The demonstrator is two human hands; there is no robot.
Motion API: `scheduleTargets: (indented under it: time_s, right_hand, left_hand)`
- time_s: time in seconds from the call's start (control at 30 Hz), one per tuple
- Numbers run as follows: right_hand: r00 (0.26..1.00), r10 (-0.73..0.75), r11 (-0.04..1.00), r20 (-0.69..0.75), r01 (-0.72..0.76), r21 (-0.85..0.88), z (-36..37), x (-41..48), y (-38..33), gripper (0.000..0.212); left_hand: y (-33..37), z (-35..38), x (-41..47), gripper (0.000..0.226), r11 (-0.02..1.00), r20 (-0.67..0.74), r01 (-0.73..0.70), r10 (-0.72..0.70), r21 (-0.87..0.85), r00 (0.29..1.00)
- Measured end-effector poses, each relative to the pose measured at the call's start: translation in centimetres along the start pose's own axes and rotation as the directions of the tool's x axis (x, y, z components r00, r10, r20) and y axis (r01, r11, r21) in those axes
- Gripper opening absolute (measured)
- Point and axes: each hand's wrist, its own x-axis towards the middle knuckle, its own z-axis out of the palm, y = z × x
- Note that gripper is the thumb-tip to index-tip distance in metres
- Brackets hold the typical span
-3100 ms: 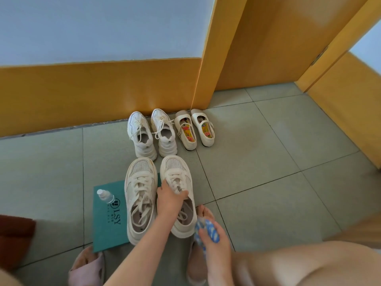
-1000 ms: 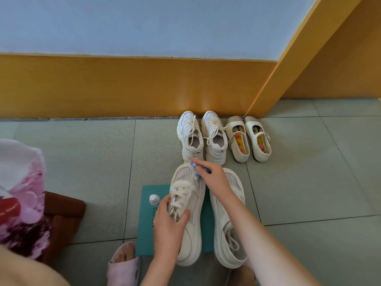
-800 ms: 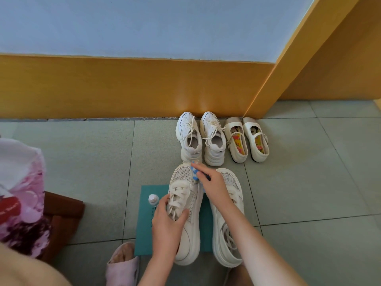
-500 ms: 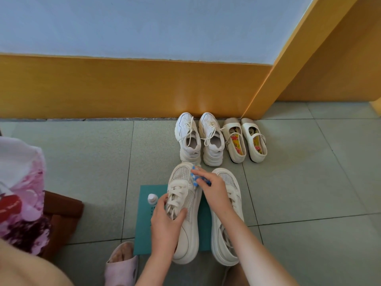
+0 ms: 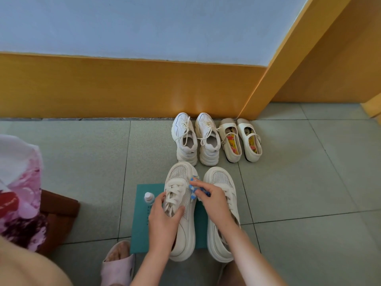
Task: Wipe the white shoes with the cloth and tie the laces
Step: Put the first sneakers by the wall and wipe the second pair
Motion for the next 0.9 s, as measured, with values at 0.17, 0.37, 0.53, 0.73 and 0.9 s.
scheduleTargets:
  time_s: [0.17, 0.37, 0.53, 0.73, 0.9]
  right_hand:
    - [1.000, 0.025, 1.000, -0.007, -0.025, 0.008, 0.3, -1.0, -0.2, 0.033]
    - [0.998, 0.061, 0.998, 0.030, -0.061, -0.017, -0.4, -2.0, -0.7, 0.034]
    - [0.991, 0.135, 0.975, 0.021, -0.137, 0.176, -2.5, -1.4, -2.3, 0.032]
    - [0.992, 0.105, 0.977, -0.074, -0.089, 0.195, -2.5, 3.0, -4.2, 0.033]
    - [0.997, 0.061, 0.996, -0.044, -0.057, 0.072, -0.6, 5.7, -4.2, 0.033]
  left_hand:
    - [0.0, -0.2, 0.0, 0.058, 1.000, 0.006, 0.003, -0.003, 0.000, 1.000]
    - [0.0, -0.3, 0.0, 0.059, 1.000, 0.007, 0.000, 0.000, -0.006, 1.000]
    - [-0.1, -0.4, 0.0, 0.057, 1.000, 0.007, 0.005, -0.005, -0.021, 1.000]
    - [0.2, -0.4, -0.1, 0.058, 1.000, 0.019, 0.017, -0.017, -0.020, 1.000]
    - [0.0, -0.3, 0.0, 0.057, 0.999, 0.010, 0.024, -0.024, -0.029, 1.000]
